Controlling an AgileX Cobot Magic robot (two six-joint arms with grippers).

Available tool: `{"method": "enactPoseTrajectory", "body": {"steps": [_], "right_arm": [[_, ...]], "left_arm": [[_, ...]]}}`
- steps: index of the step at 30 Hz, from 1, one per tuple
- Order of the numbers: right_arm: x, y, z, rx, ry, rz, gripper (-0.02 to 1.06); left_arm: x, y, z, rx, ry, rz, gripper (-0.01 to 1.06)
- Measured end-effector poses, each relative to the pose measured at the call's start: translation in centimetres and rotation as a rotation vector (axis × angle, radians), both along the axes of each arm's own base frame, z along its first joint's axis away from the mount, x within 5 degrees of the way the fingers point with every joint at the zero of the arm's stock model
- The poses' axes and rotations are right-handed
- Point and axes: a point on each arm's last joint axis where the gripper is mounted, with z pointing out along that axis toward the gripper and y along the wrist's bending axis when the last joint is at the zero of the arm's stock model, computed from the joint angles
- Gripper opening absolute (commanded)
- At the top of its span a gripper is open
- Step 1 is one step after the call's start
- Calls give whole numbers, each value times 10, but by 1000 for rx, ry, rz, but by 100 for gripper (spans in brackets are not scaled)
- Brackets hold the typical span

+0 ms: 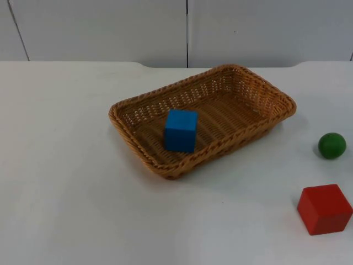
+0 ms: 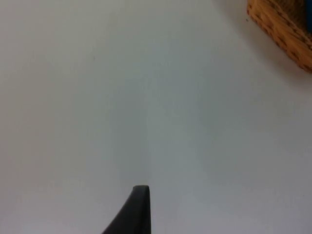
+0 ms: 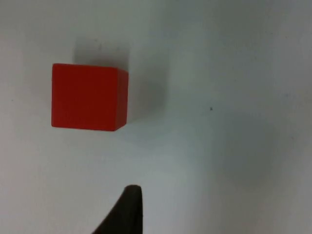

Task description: Place all geometric objects except the red cube into the basket.

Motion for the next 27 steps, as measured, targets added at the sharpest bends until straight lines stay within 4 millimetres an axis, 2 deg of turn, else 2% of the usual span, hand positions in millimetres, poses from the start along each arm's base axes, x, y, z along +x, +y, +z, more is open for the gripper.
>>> {"method": "enactPoseTrajectory", "body": {"steps": [7,11,13,16,17,22,23,27], "right_arm": [[25,1,-6,-1,-40,-7,105],[51,3,-3,-5,-134,4,105],[54,5,-3,-7,-140,13,105],[78,21,-9,-18,-168,80,105],[78,21,-9,-18,-168,80,105],[109,37,-37,-40,-151,143,105],[109,37,-37,-40,-151,143,105],[123,42,-67,-62,-123,172,105]], "left_arm": [[0,0,0,3,-6,-1,105],[1,0,0,7,-13,-3,105],[1,0,0,7,-13,-3,105],[1,0,0,7,-13,-3,105],[1,0,0,7,-13,-3,105],[1,0,0,7,-13,-3,105],[1,0,0,7,-13,-3,105],[1,0,0,7,-14,-2,105]]}}
